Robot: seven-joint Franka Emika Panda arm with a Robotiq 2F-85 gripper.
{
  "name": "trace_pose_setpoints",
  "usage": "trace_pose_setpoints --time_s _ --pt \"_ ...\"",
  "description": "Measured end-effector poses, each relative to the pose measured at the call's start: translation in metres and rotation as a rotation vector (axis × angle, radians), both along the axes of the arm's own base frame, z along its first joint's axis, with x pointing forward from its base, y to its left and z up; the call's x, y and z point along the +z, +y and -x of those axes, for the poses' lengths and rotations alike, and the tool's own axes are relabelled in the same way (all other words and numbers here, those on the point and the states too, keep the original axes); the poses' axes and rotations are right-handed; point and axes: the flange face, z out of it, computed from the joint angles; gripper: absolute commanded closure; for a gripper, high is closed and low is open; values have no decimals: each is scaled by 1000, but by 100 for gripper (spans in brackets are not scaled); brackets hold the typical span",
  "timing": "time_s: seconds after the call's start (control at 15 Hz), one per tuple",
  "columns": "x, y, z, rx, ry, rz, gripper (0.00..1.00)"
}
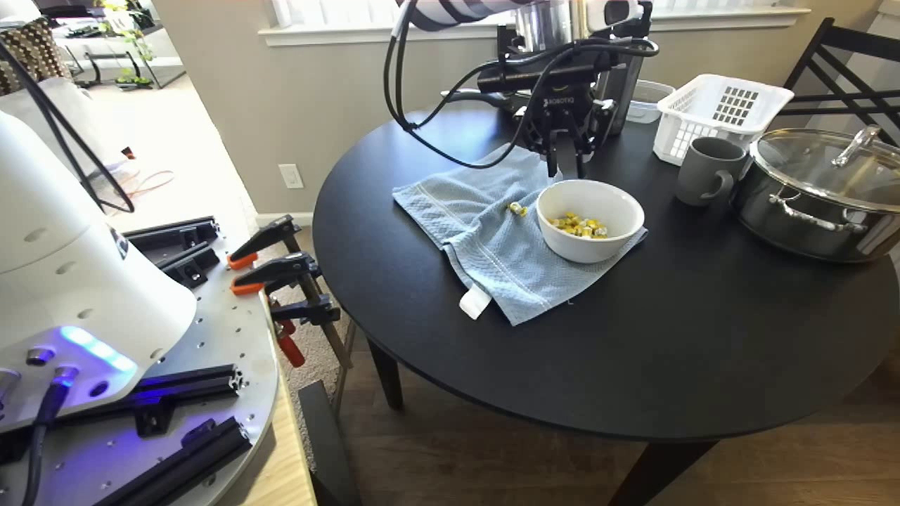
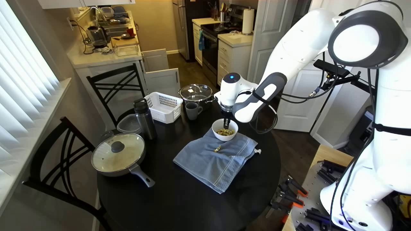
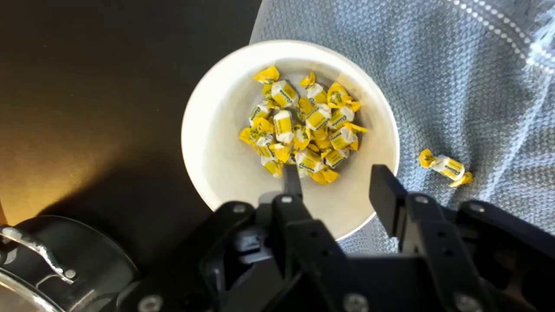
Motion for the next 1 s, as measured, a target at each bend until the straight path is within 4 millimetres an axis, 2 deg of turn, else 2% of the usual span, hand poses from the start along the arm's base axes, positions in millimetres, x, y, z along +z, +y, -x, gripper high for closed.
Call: trace_pose_setpoints --time_s 0.2,0.27,0.47,0.6,1.0 --pt "-3 23 2 47 -5 -37 4" --pt "-5 33 4 70 2 -51 2" --pt "-14 59 8 193 40 -93 0" --pt "-22 68 10 301 59 -103 0" --pt "-49 72 15 614 120 -120 0"
